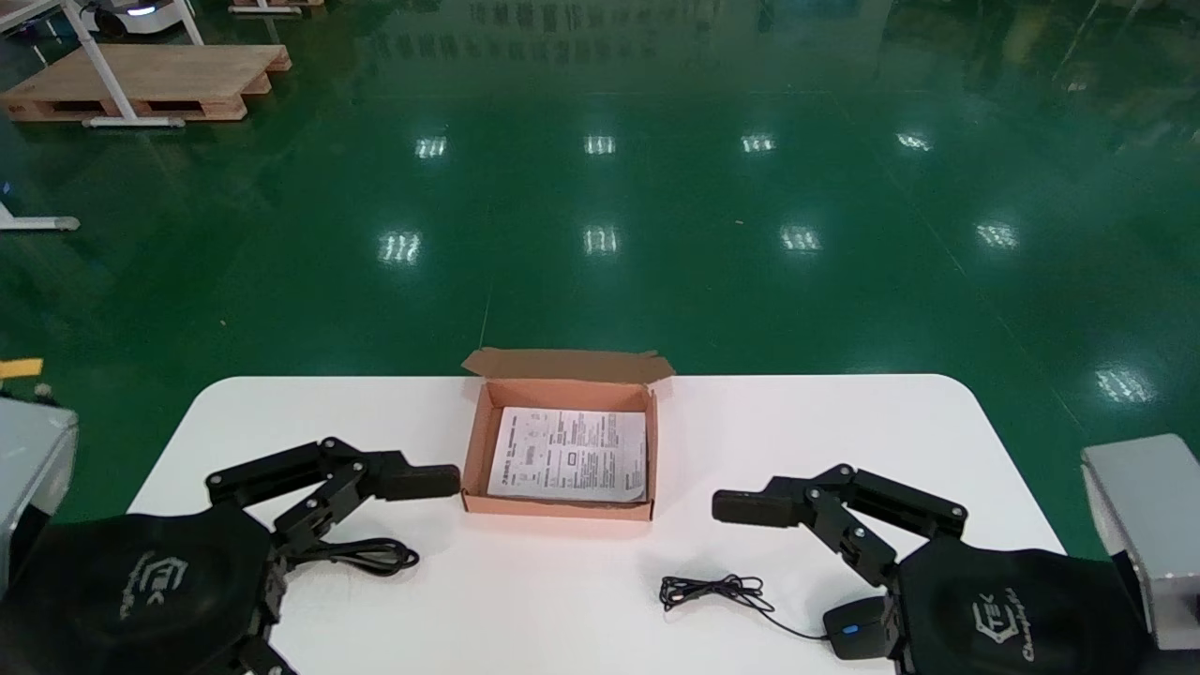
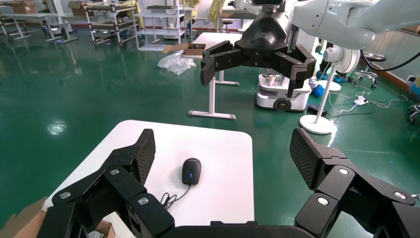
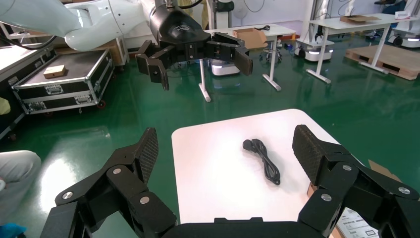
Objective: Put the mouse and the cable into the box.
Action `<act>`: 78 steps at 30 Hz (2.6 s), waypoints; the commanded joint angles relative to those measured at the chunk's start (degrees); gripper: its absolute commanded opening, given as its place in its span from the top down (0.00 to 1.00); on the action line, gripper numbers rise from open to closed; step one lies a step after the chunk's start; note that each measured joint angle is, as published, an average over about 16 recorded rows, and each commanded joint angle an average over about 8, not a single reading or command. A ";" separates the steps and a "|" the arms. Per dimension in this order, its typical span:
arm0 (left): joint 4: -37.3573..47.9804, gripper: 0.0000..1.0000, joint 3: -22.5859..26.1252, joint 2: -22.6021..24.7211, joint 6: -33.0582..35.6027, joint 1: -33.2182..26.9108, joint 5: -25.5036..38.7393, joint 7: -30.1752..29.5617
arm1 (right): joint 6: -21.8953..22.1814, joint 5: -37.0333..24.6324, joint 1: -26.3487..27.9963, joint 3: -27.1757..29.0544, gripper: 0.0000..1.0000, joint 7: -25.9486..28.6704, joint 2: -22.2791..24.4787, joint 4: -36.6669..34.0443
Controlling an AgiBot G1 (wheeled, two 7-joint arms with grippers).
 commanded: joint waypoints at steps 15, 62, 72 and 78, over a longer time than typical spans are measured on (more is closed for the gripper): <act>0.00 0.00 0.00 0.00 0.00 0.00 0.00 0.00 | 0.00 0.00 0.00 0.00 0.00 0.00 0.00 0.00; 8.80 0.00 20.42 1.74 3.61 -23.58 42.73 9.12 | 11.02 -36.50 10.35 -14.61 0.00 6.88 -11.04 -1.89; 8.71 0.00 21.09 2.44 0.53 -22.54 46.59 10.76 | 11.27 -36.27 9.33 -14.23 0.00 6.46 -10.40 -1.56; 14.87 0.00 24.57 8.43 -9.78 -22.81 58.66 18.89 | 13.26 -38.32 9.82 -14.79 0.00 8.33 -11.71 0.44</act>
